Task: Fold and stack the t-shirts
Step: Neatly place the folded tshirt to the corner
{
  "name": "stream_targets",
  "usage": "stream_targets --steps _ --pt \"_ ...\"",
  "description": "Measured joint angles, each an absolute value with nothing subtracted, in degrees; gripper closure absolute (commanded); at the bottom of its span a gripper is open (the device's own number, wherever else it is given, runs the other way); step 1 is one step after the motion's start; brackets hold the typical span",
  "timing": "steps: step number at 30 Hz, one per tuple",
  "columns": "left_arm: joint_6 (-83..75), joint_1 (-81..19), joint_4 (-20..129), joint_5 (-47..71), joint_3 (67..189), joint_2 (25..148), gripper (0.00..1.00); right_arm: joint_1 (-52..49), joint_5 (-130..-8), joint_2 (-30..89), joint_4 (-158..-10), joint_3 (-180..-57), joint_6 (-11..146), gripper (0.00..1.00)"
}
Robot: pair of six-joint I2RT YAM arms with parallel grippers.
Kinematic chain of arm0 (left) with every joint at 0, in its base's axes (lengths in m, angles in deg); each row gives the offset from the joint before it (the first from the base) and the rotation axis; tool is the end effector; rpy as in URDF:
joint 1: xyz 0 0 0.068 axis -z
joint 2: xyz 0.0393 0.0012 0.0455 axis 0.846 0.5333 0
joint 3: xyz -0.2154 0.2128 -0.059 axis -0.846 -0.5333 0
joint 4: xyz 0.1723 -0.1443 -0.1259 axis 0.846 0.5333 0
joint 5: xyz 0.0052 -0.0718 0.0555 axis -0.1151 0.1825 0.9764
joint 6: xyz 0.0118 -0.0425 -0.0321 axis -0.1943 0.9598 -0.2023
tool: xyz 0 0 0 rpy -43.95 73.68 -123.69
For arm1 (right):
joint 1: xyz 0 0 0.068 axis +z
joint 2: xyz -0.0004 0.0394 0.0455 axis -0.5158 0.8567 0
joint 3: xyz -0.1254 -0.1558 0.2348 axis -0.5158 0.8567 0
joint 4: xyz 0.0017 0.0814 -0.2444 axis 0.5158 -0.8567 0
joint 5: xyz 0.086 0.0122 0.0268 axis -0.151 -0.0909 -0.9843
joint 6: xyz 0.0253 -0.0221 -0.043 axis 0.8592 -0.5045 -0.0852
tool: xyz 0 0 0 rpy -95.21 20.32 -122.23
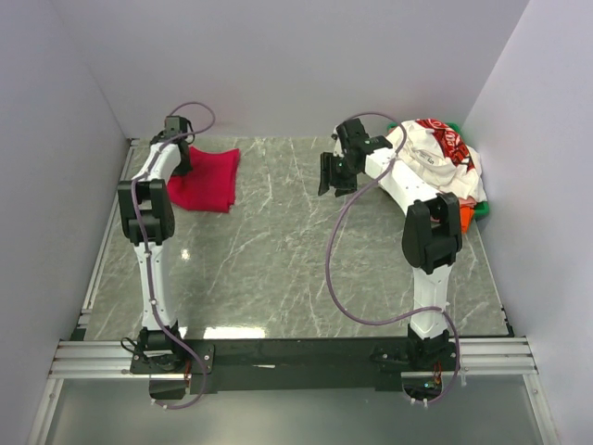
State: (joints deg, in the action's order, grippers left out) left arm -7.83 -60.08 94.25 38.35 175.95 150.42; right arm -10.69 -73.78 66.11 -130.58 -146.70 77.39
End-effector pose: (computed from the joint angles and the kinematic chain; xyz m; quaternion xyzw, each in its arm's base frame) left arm 0.5541 0.0337 0.1985 -0.1305 0.9372 0.1352 0.2938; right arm 0.4297 0.1682 0.2881 -0.0592 0.9589 0.1826 0.2089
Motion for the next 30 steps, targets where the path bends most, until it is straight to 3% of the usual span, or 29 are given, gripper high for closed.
stream_targets --steps 21,24,25,28,30 --pt "-9.3 -71.3 93.8 38.1 184.0 155.6 0.98 -10.8 -73.2 68.1 -134.9 -153.6 77.8 0.39" --pt "-9.4 -72.2 93.7 37.7 184.4 155.6 0.84 -10.8 -73.2 68.1 -135.1 -153.8 78.1 0.39" --pt "-9.5 -72.5 93.6 37.7 184.6 155.6 0.68 -10.8 -73.2 68.1 -135.1 -153.9 78.2 0.39" --pt "-9.8 -73.2 93.2 37.5 184.7 155.6 0.37 -10.8 -73.2 68.1 -135.0 -154.0 78.5 0.39" --pt "-9.9 -73.5 92.8 37.5 184.6 155.6 0.26 -10.8 -73.1 68.1 -134.9 -154.0 78.7 0.38"
